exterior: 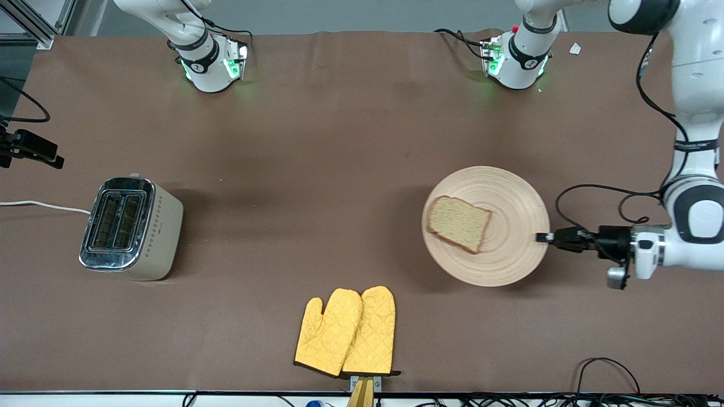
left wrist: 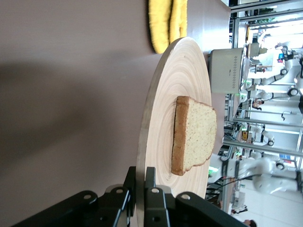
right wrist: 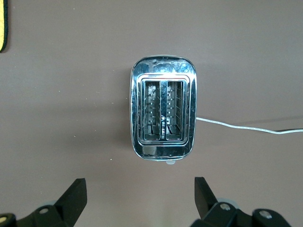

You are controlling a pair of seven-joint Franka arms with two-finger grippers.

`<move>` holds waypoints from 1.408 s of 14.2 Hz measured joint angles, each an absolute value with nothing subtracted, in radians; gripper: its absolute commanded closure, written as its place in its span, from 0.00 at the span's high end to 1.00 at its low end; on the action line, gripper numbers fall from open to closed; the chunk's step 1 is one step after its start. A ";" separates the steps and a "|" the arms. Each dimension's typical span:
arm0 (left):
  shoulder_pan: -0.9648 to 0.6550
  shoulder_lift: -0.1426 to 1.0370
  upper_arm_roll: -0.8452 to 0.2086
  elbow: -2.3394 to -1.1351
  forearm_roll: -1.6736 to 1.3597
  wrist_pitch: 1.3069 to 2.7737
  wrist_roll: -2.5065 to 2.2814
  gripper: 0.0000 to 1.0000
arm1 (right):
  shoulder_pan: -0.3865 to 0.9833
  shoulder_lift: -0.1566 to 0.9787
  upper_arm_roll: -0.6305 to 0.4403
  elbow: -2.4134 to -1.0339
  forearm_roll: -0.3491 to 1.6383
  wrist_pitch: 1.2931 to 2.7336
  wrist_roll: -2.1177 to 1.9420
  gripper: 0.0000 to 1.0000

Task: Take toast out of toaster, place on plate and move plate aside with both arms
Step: 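Slide the wooden plate with the left gripper away from the toaster, then open the left gripper and draw it back from the plate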

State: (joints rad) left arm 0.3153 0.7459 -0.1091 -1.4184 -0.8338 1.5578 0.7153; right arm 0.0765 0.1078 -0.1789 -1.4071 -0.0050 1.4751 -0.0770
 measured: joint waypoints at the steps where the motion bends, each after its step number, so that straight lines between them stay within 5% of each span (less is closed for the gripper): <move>1: 0.354 0.772 -0.108 -1.416 -0.815 1.556 0.770 0.00 | 0.077 0.108 -0.179 -1.408 -0.005 1.475 -0.077 1.00; 7: 0.506 0.954 -0.107 -1.342 -0.773 1.557 0.927 0.03 | 0.077 0.108 -0.179 -1.409 -0.005 1.474 -0.077 1.00; 9: 0.515 1.004 -0.106 -1.299 -0.773 1.558 0.928 0.14 | 0.077 0.108 -0.179 -1.409 -0.005 1.474 -0.077 1.00; 11: 0.513 1.022 -0.107 -1.277 -0.773 1.558 0.926 0.96 | 0.077 0.108 -0.179 -1.410 -0.005 1.473 -0.076 1.00; 16: 0.487 1.005 -0.104 -1.190 -0.690 1.554 0.853 1.00 | 0.077 0.108 -0.179 -1.410 -0.005 1.473 -0.076 1.00; 20: 0.322 0.860 -0.096 -1.074 -0.520 1.551 0.656 1.00 | 0.076 0.108 -0.180 -1.411 -0.005 1.473 -0.076 1.00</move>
